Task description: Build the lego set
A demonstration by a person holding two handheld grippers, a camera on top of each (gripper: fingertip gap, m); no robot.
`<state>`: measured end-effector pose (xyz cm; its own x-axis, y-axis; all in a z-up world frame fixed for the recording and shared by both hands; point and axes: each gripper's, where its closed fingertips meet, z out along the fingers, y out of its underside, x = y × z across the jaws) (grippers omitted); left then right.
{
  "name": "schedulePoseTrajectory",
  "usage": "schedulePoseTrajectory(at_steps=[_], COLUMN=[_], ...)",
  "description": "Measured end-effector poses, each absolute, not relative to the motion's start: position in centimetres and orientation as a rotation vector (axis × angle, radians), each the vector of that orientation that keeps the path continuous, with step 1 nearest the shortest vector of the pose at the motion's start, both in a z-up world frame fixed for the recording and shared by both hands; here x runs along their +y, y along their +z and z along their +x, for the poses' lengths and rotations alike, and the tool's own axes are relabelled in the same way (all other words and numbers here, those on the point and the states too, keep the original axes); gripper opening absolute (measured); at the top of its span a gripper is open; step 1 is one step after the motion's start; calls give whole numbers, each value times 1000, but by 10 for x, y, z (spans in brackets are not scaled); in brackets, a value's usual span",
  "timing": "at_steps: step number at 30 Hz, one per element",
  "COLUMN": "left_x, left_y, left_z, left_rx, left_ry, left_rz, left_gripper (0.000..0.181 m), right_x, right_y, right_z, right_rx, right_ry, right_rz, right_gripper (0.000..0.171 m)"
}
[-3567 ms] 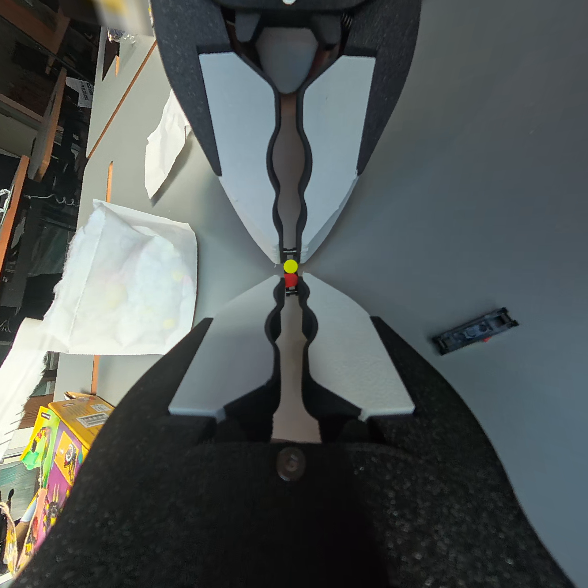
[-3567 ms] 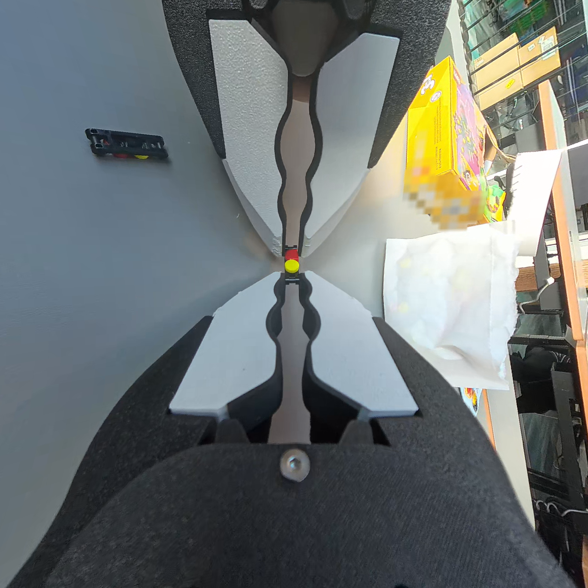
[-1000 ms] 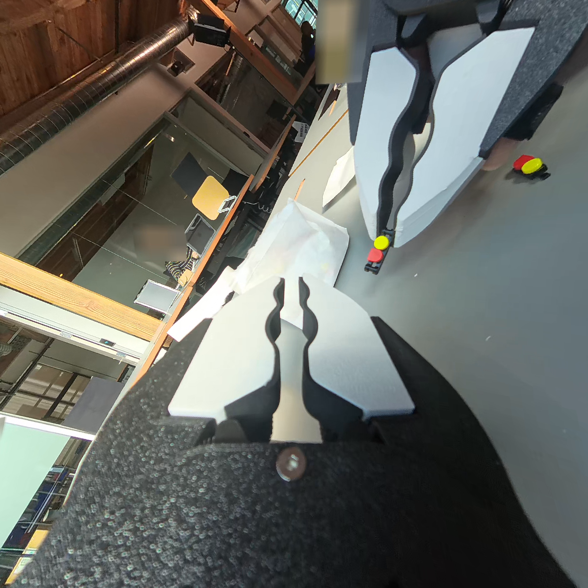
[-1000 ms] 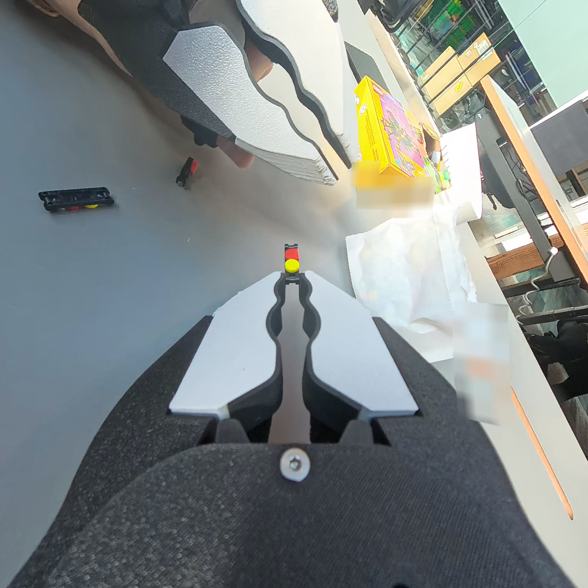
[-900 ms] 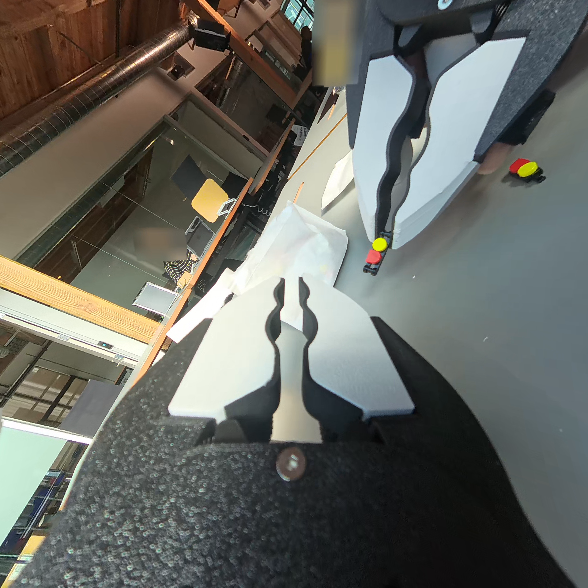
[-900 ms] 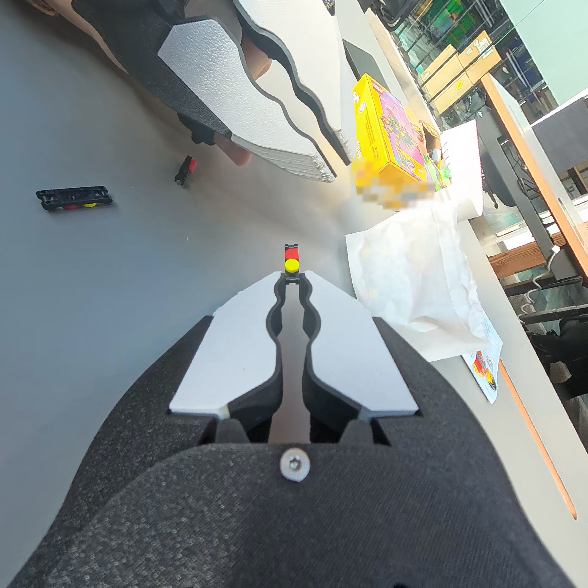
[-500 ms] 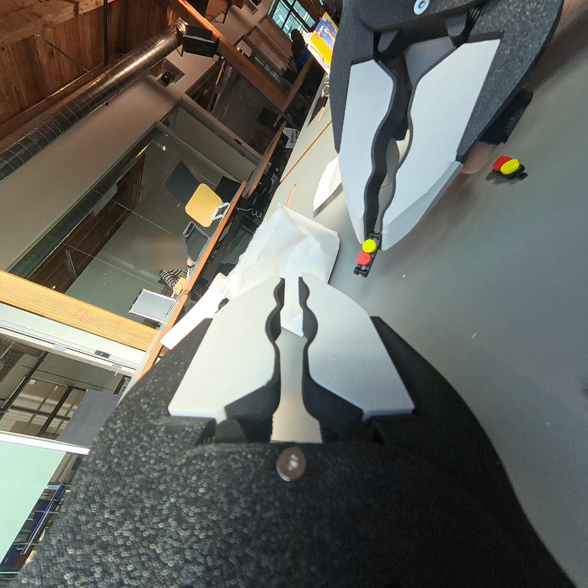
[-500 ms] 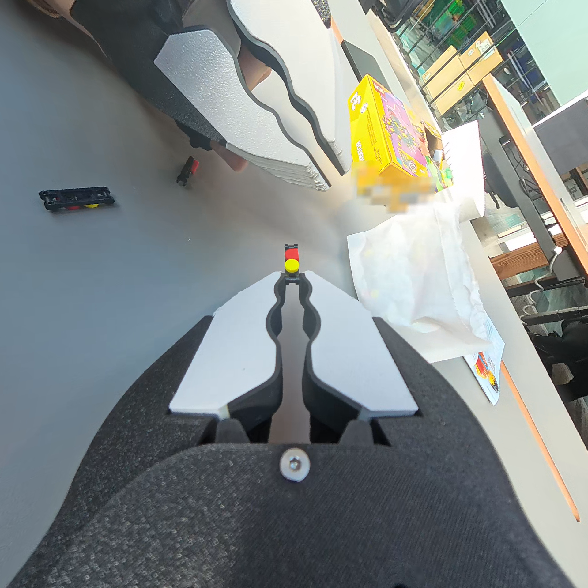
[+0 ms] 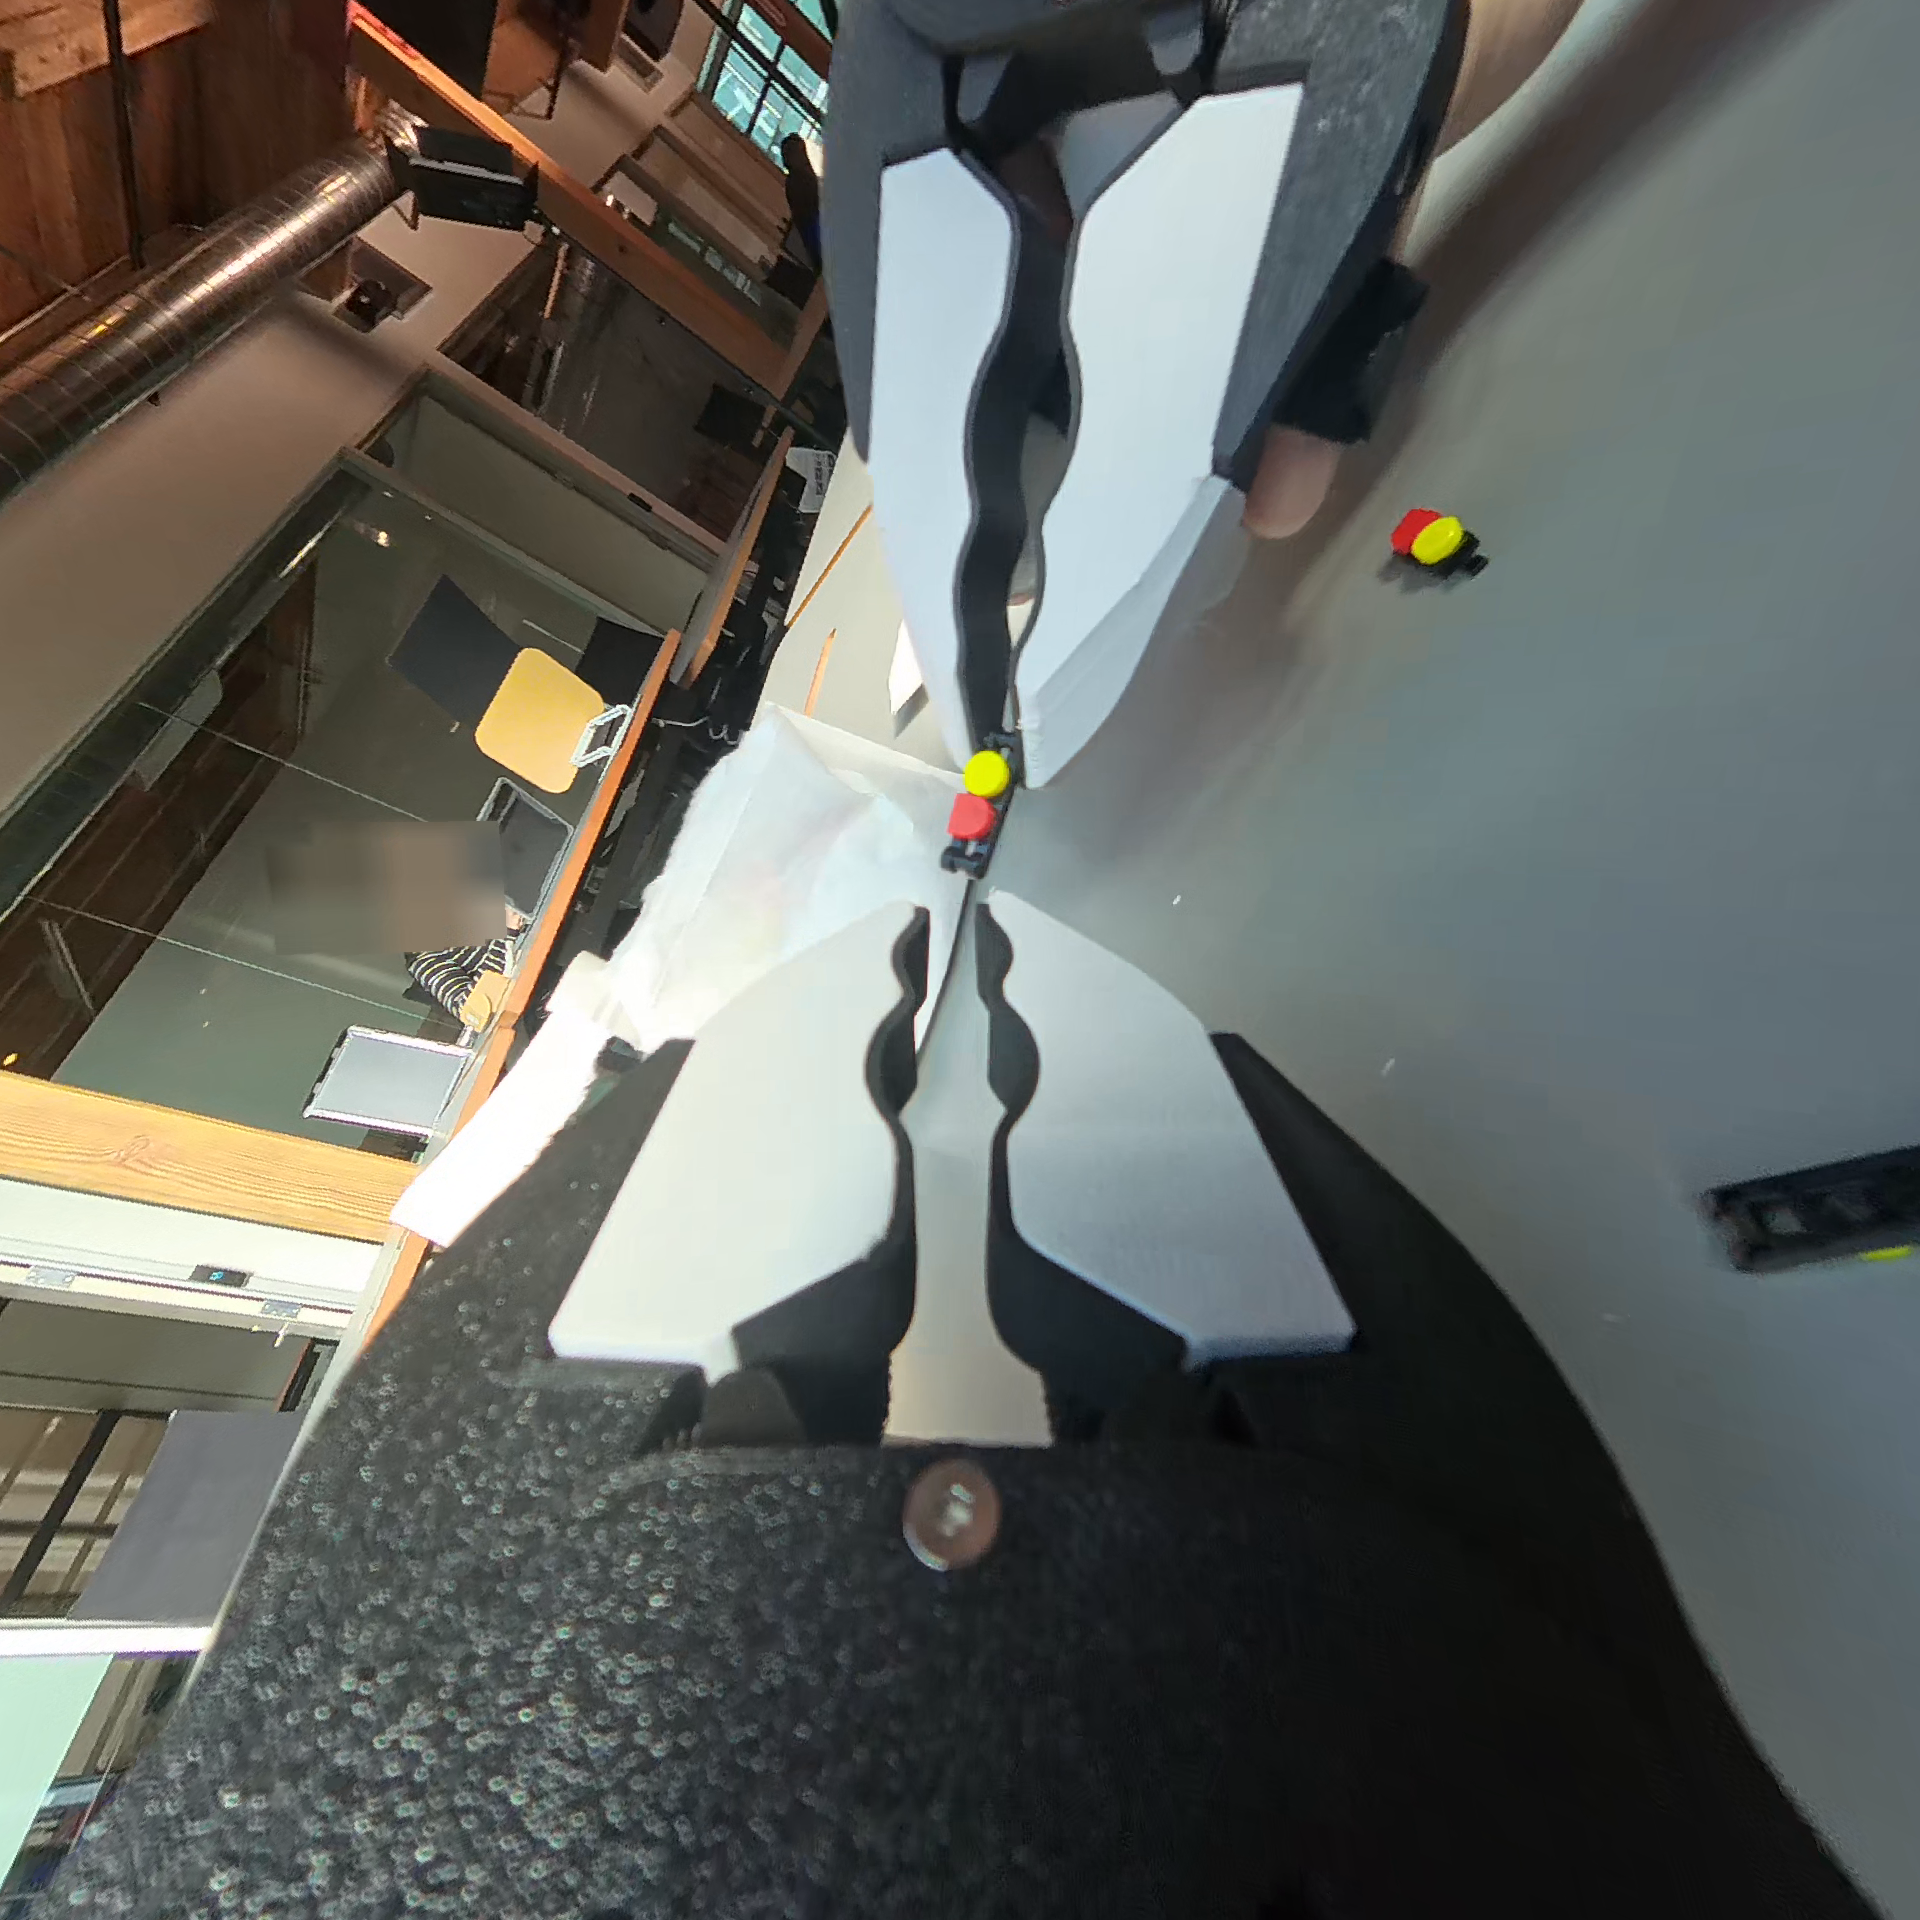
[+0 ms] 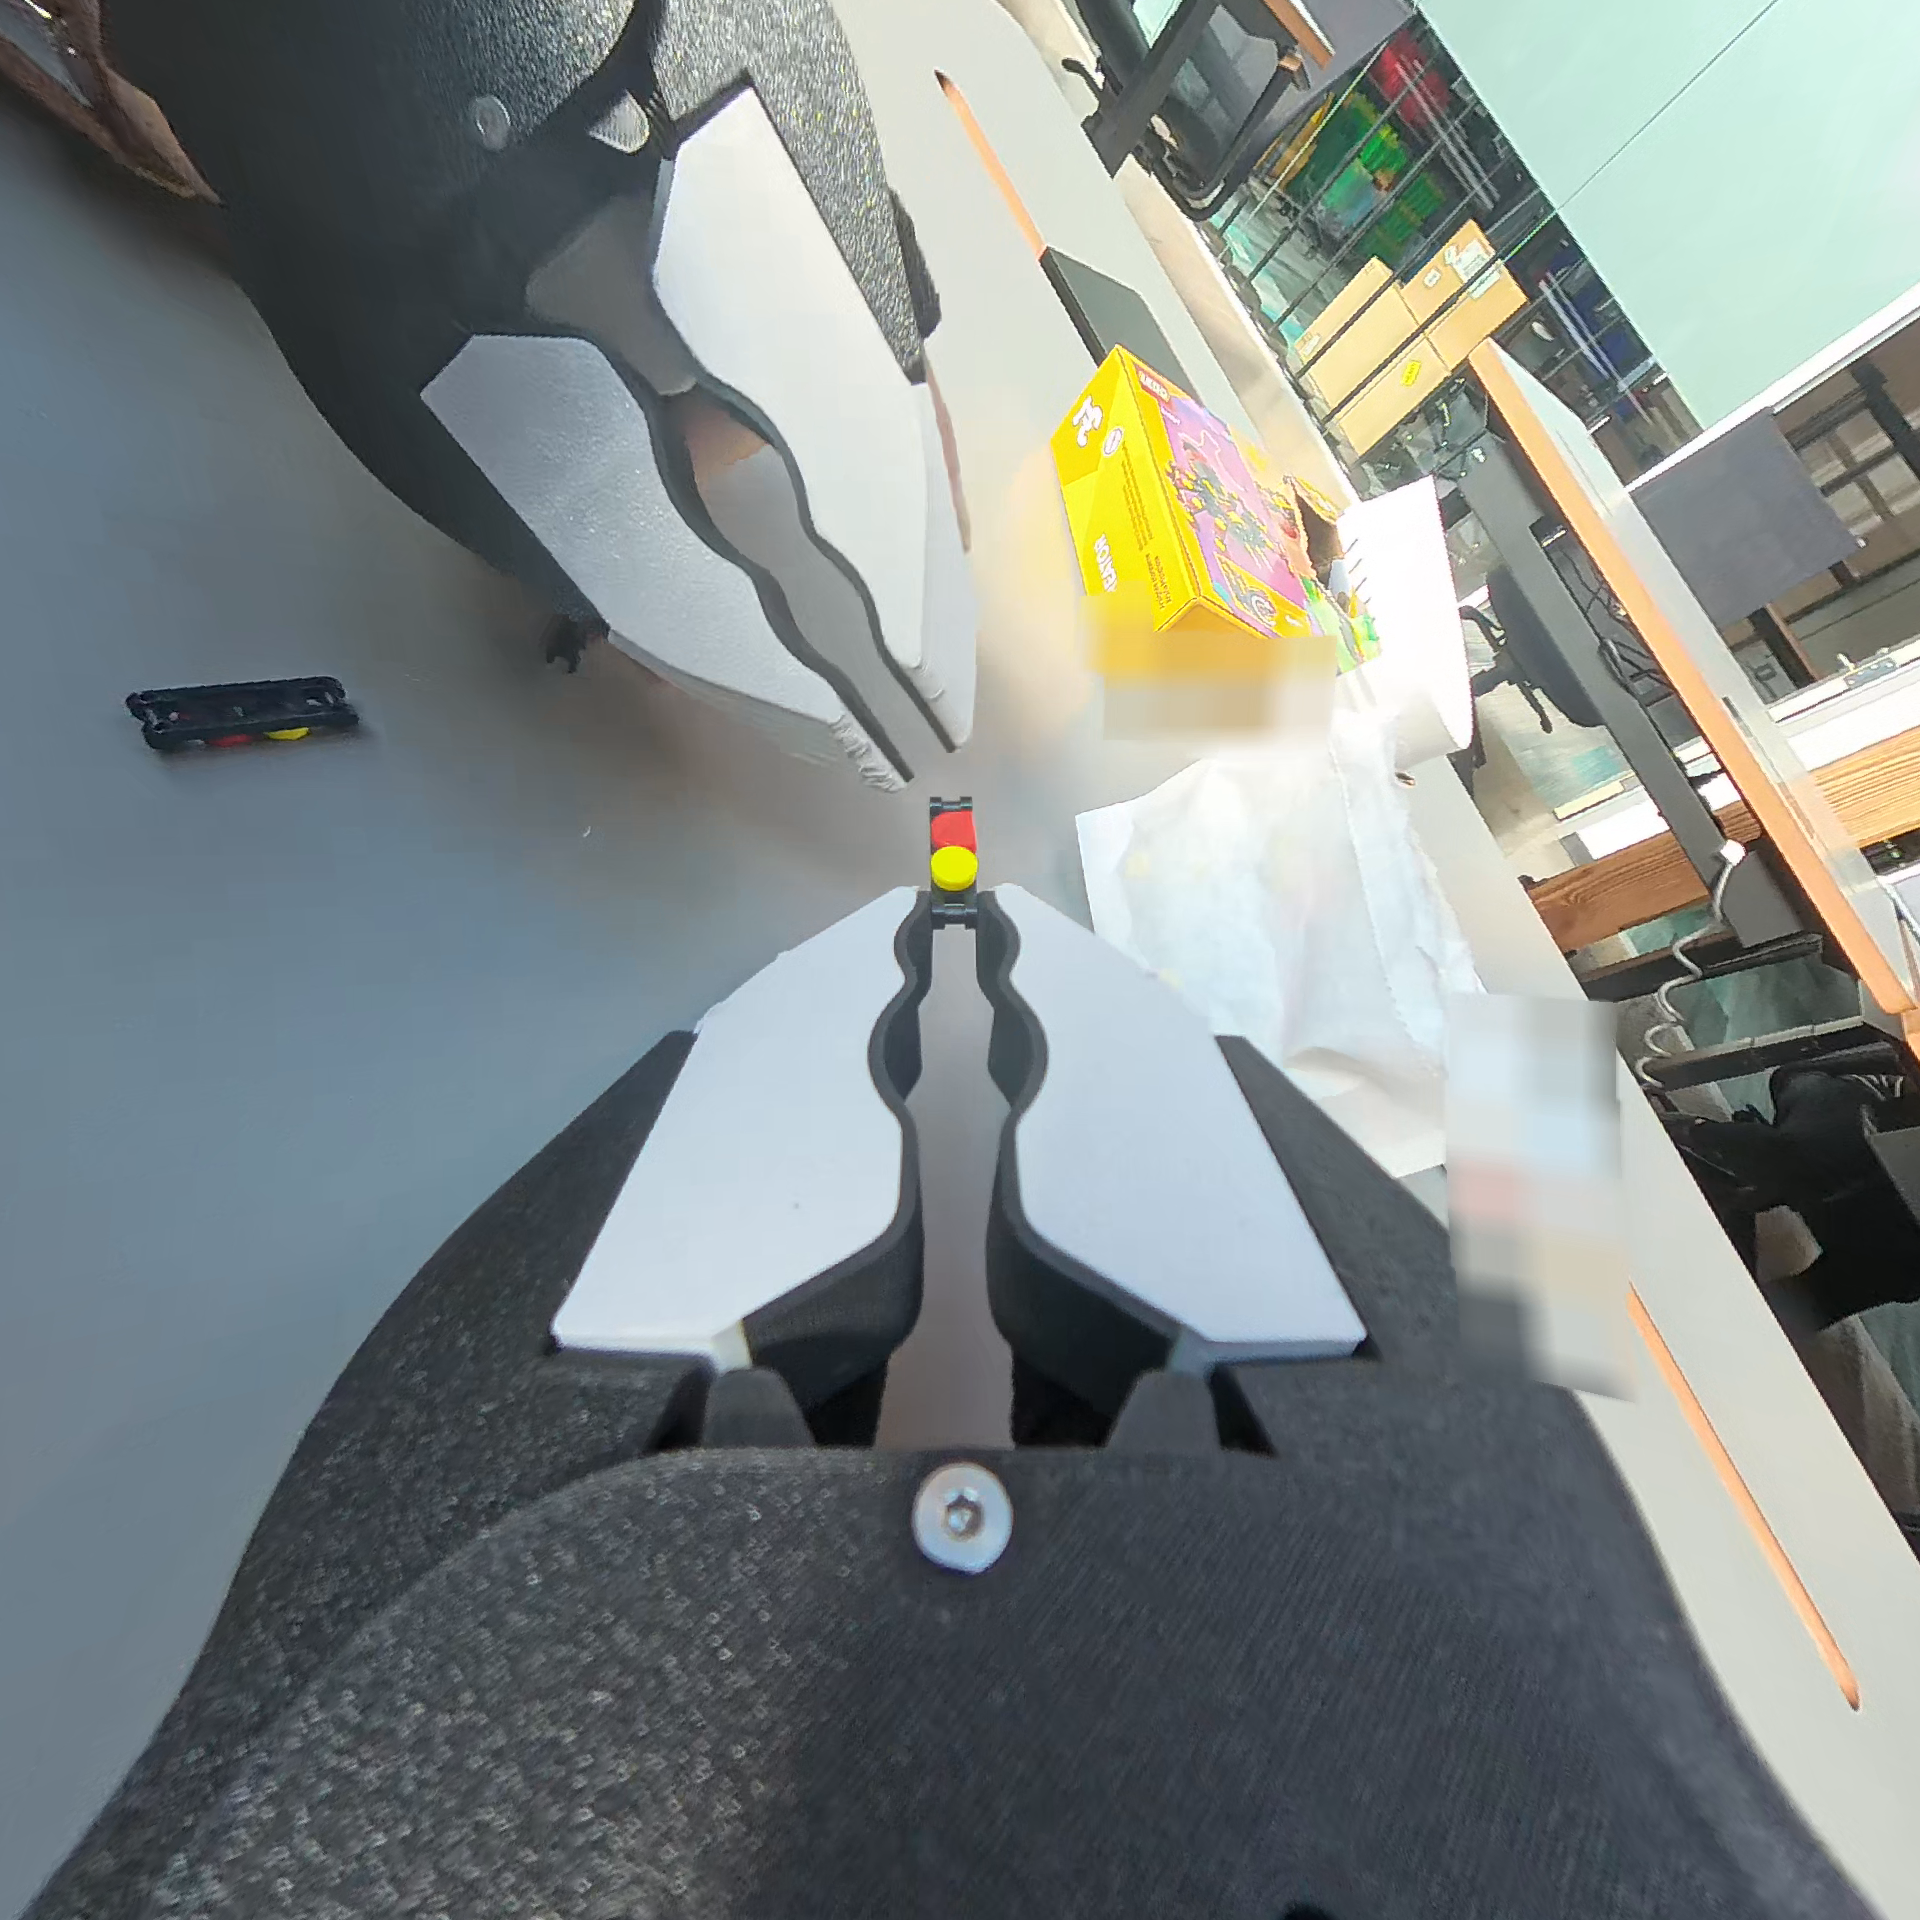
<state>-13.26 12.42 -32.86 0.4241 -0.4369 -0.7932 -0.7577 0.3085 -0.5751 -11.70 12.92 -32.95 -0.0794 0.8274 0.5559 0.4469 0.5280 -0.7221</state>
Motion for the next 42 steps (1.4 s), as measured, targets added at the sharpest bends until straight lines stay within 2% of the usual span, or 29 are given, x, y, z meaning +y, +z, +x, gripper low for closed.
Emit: schedulePoseTrajectory(at_steps=[9,16,23,28,42], left_x=[126,118,119,119,122], left_y=[-337,-327,-341,-344,-349], left_z=[-132,-124,-120,-121,-122], left_rx=[1218,1226,1307,1318,1321], left_ry=[268,251,306,295,306], left_rz=[-1363,-1275,-1296,-1324,-1345], left_gripper=[19,15,15,6,11], right_x=[124,130,125,123,124], right_y=[-330,-331,-345,-347,-351], right_z=[-117,-117,-122,-125,-123], right_rx=[-1738,-1738,-1816,-1837,-1860], right_ry=[358,292,136,55,41], right_rz=[-938,-953,-886,-859,-866], right_gripper=[8,8,8,8,8])
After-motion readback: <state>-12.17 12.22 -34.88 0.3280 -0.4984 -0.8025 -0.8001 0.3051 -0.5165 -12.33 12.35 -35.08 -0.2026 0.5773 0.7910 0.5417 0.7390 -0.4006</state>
